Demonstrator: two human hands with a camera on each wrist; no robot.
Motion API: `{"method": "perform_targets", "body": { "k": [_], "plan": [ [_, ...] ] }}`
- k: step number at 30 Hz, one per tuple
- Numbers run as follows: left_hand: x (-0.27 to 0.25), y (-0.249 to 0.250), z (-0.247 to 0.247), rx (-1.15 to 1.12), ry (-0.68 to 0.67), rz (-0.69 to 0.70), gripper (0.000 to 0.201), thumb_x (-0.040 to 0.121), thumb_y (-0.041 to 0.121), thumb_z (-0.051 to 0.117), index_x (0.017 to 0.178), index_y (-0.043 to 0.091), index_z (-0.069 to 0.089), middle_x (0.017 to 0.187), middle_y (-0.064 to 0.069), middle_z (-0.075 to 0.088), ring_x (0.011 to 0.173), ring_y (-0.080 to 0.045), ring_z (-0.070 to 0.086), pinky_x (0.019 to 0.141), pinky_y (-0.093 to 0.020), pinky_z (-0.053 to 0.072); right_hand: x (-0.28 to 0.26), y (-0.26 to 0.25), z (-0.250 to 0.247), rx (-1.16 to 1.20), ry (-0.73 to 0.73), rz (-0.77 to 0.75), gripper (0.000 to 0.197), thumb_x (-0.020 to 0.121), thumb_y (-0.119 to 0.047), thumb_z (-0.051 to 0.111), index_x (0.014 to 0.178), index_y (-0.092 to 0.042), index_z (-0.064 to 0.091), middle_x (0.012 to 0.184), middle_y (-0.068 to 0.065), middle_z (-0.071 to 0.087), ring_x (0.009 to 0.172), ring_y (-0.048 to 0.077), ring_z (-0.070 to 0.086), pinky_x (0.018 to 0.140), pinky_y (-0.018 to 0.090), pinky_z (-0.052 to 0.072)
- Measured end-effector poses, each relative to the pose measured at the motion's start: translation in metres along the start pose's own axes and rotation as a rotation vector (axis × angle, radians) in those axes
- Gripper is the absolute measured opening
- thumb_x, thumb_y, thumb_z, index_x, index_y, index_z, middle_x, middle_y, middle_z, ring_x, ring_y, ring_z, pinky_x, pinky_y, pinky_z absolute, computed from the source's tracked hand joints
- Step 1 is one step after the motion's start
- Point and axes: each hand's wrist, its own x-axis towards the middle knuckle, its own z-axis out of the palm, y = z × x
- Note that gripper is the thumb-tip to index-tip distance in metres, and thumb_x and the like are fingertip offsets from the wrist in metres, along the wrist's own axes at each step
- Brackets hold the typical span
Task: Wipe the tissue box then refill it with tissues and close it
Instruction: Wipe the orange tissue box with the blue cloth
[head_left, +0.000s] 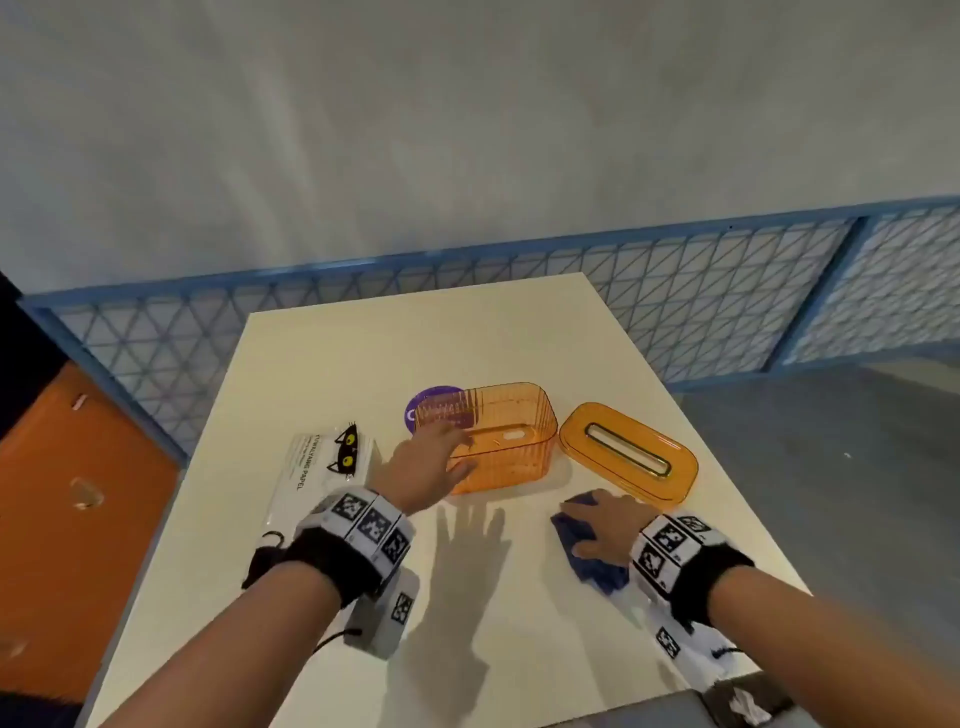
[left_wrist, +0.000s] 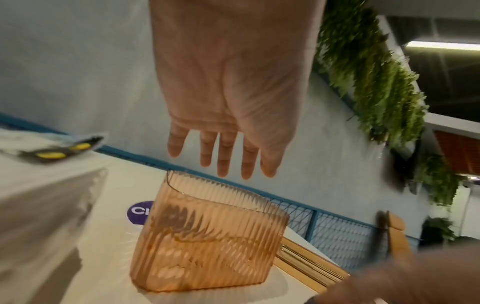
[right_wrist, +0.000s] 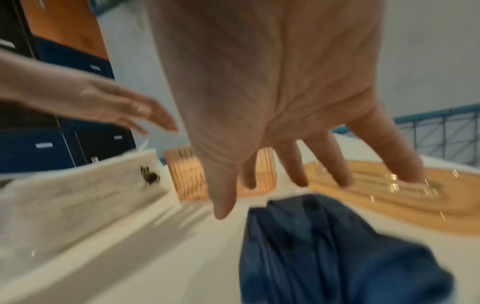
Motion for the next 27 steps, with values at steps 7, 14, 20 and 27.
{"method": "perform_targets", "body": {
  "k": [7, 14, 20, 27],
  "plan": [
    [0.056, 0.030, 0.019, -0.045, -0.289, -0.105, 0.044, 0.095, 0.038, 0.049, 0.134, 0.017, 0.048, 0.136, -0.006, 0.053, 0.124, -0.023, 0.051, 0.104, -0.033, 0.039, 0.024, 0.001, 0.058, 0.056, 0.109, 0.111, 0.064, 0.094, -0.045, 0.037, 0.144, -0.047, -0.003, 0.158, 0.003, -0.019, 0.143, 0.045, -0.003, 0.108, 0.061, 0.027],
    [0.067, 0.044, 0.026, -0.077, -0.309, -0.084, 0.031, 0.099, 0.014, 0.036, 0.121, 0.010, 0.058, 0.121, -0.006, 0.064, 0.113, -0.025, 0.058, 0.096, -0.033, 0.044, 0.034, 0.017, 0.063, 0.055, 0.251, 0.026, 0.074, 0.090, -0.009, 0.049, 0.147, -0.035, 0.010, 0.158, 0.007, -0.002, 0.140, 0.040, 0.016, 0.106, 0.047, 0.036],
    [0.063, 0.031, -0.006, -0.563, -0.002, -0.106, 0.025, 0.101, 0.008, 0.034, 0.090, 0.008, 0.056, 0.090, -0.006, 0.071, 0.075, -0.018, 0.067, 0.062, -0.027, 0.049, 0.030, 0.035, 0.023, 0.770, 0.597, -0.102, 0.050, 0.092, -0.004, 0.048, 0.140, -0.019, 0.039, 0.134, 0.012, 0.047, 0.114, 0.036, 0.055, 0.087, 0.038, 0.046],
    [0.028, 0.052, -0.047, -1.101, 0.275, -0.175, 0.030, 0.105, 0.022, 0.027, 0.101, 0.011, 0.054, 0.104, -0.011, 0.071, 0.089, -0.031, 0.070, 0.081, -0.045, 0.055, -0.008, 0.001, -0.112, 0.842, 1.142, -0.313, 0.051, 0.092, -0.004, 0.047, 0.141, -0.015, 0.039, 0.147, 0.004, 0.035, 0.119, -0.001, 0.040, 0.093, -0.007, 0.024]
  ]
}}
